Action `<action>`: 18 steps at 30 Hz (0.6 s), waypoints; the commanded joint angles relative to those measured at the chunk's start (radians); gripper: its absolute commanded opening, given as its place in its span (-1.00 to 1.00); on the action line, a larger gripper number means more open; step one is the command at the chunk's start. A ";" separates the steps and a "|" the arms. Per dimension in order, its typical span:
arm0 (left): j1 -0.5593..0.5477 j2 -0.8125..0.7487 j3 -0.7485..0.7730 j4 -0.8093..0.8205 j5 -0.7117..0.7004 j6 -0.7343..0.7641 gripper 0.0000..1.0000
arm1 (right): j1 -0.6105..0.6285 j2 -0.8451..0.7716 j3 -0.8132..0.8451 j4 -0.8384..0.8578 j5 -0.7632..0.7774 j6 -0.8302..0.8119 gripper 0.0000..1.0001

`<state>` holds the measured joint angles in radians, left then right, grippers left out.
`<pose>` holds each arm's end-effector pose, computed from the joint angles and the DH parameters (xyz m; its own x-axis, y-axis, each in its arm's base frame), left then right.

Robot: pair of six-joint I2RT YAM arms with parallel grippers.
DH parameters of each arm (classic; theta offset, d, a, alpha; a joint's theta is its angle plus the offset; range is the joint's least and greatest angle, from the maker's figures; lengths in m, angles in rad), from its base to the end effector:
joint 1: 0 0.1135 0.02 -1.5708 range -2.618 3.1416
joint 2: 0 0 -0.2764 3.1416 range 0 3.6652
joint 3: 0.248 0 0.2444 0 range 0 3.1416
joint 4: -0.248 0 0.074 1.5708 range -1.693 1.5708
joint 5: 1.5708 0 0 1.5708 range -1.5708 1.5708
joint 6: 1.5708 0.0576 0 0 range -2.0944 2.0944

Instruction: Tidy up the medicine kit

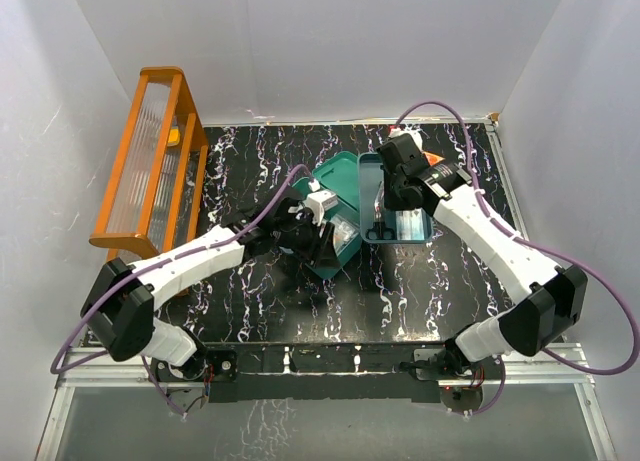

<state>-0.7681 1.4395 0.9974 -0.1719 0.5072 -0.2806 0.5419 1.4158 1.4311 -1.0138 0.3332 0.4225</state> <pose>0.2145 -0.2461 0.2687 -0.6454 0.2869 -0.7079 0.7432 0.4499 -0.4953 0.2521 0.1297 0.3422 -0.7945 -0.0260 -0.6067 -0.0108 0.9995 -0.0287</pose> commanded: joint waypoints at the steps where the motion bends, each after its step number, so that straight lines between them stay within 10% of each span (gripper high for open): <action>1: -0.011 -0.082 -0.030 -0.010 0.062 -0.040 -0.06 | -0.001 0.019 0.089 0.074 -0.037 -0.041 -1.00; 11: -0.011 -0.397 -0.161 0.110 -0.242 -0.080 0.04 | 0.059 0.125 0.252 0.067 -0.139 -0.098 -1.00; 18: -0.010 -0.666 -0.266 0.114 -0.703 -0.092 0.09 | 0.136 0.228 0.328 0.058 -0.142 -0.152 -1.00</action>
<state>-0.7757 0.9028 0.7826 -0.0891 0.1364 -0.3634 0.6365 1.6062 1.6890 -0.9943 0.2012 0.3218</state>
